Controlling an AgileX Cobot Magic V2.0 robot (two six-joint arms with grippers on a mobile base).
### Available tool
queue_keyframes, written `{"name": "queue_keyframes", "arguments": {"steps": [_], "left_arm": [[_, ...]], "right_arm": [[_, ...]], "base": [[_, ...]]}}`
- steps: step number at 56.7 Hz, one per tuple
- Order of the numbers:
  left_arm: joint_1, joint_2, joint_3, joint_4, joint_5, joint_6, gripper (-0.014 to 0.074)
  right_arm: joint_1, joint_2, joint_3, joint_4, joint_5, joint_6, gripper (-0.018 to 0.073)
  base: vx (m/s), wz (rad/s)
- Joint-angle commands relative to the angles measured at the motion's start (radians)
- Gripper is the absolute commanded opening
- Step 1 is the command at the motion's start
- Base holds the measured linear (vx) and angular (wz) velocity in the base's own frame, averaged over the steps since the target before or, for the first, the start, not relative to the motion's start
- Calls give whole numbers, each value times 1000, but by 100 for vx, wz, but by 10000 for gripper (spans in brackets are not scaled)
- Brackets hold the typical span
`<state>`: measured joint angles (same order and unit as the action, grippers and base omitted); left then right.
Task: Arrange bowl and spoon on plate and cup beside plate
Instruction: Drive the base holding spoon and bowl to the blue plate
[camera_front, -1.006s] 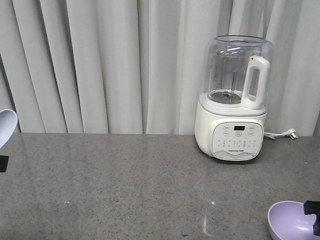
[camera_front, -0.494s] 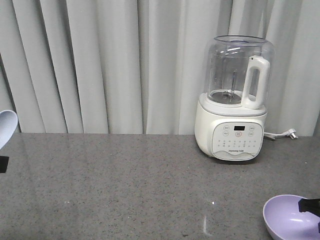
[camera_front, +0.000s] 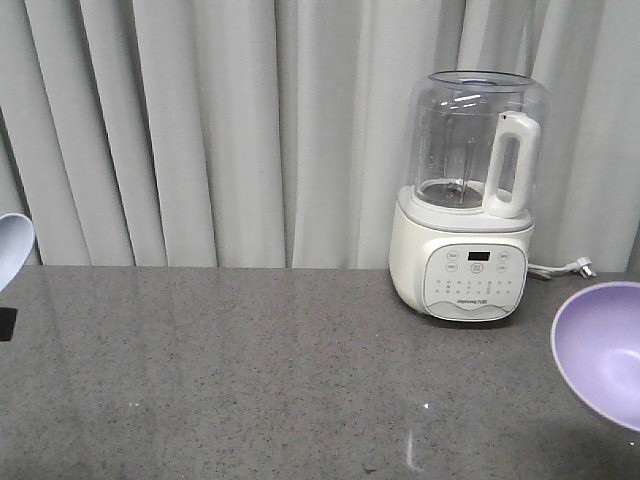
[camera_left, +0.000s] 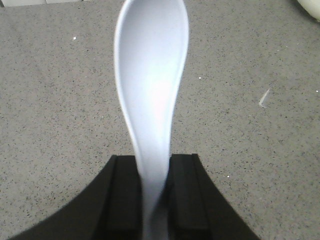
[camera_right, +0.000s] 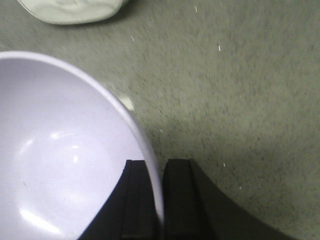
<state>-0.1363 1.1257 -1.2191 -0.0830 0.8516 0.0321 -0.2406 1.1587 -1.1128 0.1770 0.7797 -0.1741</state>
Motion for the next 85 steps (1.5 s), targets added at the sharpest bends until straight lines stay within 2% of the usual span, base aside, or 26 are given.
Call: {"name": "queue_keyframes", "arguments": {"steps": [1,21,85], "left_arm": [[1,-49,-24,-15,-86,2,-6],[1,-224,-24,-44,-91,1,-6],[1,-256,-24,-40,-105,1,-6]], "right_arm": [[-5,-147,-30,74,-60,-85,-11],[-5,-404,-30,176,-21,-105,-8],[-5,-407,-30,190,-34,-105,-8]], "base": [[0,0],[0,0],[-1,-2]]}}
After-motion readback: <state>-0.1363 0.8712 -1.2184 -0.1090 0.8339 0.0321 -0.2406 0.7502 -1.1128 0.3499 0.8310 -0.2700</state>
